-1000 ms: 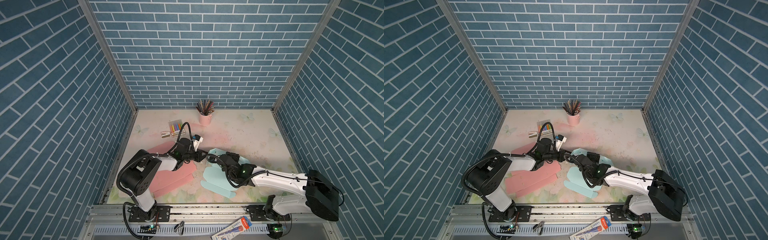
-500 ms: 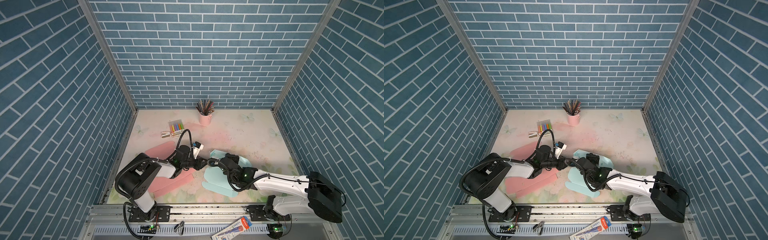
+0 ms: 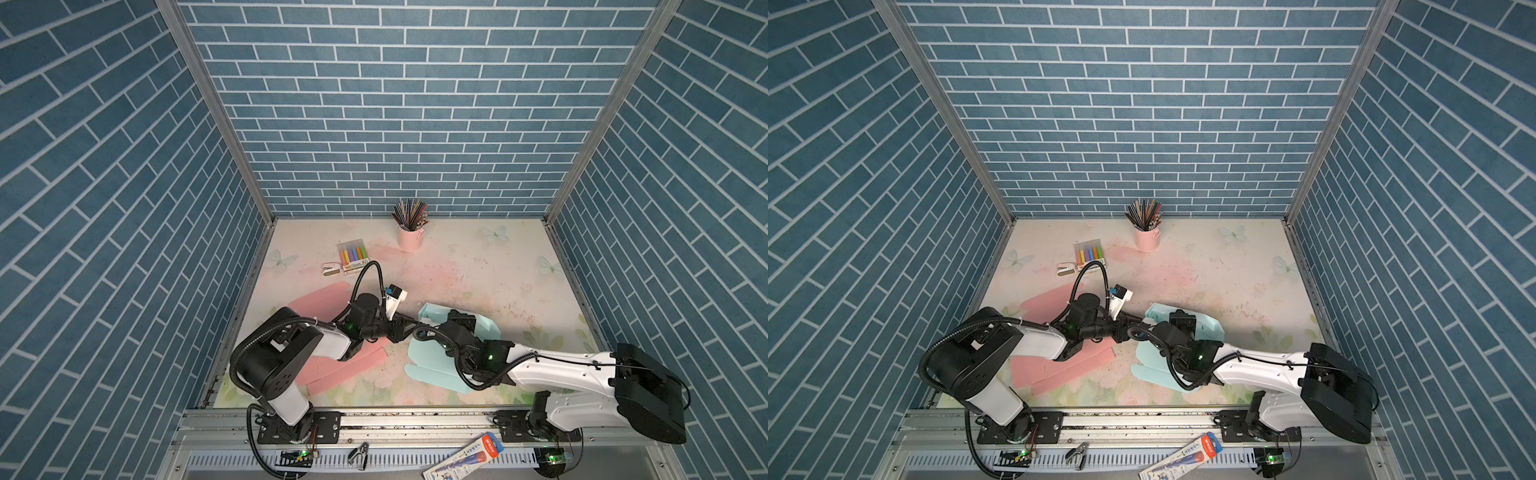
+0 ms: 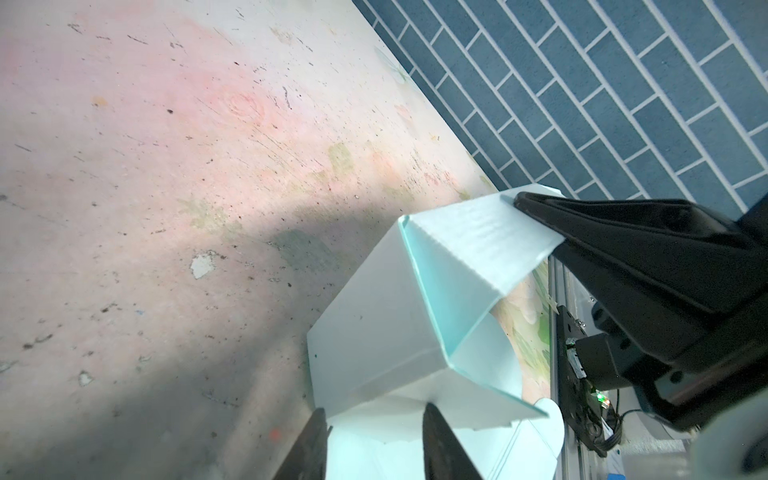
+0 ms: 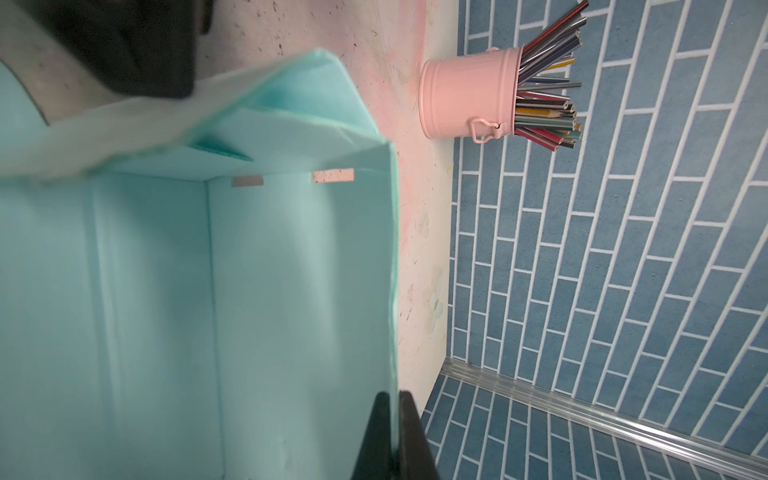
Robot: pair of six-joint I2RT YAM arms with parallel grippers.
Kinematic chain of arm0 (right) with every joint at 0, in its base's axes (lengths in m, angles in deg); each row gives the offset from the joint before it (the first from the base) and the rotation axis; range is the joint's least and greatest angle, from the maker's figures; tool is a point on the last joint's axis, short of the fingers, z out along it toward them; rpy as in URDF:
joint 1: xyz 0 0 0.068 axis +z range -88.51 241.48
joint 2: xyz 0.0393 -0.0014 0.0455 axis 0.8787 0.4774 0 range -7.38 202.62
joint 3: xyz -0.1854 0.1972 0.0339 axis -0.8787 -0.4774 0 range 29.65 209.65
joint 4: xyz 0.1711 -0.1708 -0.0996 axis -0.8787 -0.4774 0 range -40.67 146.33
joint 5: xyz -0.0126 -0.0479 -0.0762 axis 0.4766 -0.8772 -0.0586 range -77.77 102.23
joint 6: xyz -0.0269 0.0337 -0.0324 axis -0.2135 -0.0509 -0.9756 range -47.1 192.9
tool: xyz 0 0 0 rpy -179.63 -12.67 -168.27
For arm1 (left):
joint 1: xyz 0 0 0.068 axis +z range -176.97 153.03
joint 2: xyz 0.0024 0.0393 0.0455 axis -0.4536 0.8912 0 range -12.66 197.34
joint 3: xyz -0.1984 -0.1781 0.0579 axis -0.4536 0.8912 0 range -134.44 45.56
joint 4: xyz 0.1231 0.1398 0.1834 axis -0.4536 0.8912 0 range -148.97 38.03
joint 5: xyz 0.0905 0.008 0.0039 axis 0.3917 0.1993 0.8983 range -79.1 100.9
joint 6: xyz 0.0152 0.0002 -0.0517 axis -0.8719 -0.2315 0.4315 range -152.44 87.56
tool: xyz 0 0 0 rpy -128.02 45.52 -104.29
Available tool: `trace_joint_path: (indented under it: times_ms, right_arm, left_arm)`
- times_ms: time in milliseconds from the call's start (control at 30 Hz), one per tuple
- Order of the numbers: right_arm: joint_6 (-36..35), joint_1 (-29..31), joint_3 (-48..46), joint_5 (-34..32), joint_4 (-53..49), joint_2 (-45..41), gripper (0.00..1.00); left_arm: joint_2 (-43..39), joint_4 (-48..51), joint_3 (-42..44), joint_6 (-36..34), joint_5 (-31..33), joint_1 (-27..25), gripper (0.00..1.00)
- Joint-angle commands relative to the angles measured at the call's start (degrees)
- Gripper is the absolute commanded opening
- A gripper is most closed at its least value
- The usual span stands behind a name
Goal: Fold the paper box
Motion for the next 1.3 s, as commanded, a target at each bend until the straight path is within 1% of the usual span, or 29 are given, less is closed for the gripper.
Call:
trace_joint_path:
  times_ms: [0, 167, 400, 567, 767, 967, 1133, 1267]
  right_arm:
    - [-2.08, 0.65, -1.21, -0.06, 0.50, -0.77, 0.00]
    - [-2.56, 1.15, -2.10, 0.29, 0.65, -1.73, 0.00]
    - [-3.16, 1.98, -3.15, 1.24, 0.45, -2.50, 0.00]
    - [-3.32, 2.25, -2.89, 0.51, 0.32, 0.14, 0.00]
    - [-3.62, 2.33, -2.60, -1.24, 0.77, 1.41, 0.00]
    - [-6.30, 3.40, -4.09, -2.67, 4.24, 0.01, 0.00]
    - [-5.71, 4.54, -4.56, -1.93, 3.37, -1.21, 0.00]
    - [-4.81, 4.71, -3.78, -1.86, 2.32, 0.33, 0.00]
  left_arm:
    - [0.37, -2.63, 0.14, -2.14, 1.28, -0.78, 0.45]
    - [0.10, -2.53, 0.11, -5.16, 5.05, -3.67, 0.46]
    - [4.12, -12.60, 1.62, -2.76, 8.45, -5.36, 0.46]
    - [5.74, -14.83, 1.69, -3.52, 10.85, -6.79, 0.46]
    - [5.01, -18.12, 4.21, -3.29, 10.96, -7.50, 0.46]
    - [5.01, -17.16, 4.00, -4.01, 11.80, -7.52, 0.46]
    - [5.20, -18.50, 3.90, -3.81, 12.69, -7.49, 0.46]
    - [5.31, -18.05, 3.15, -4.64, 12.66, -7.54, 0.46]
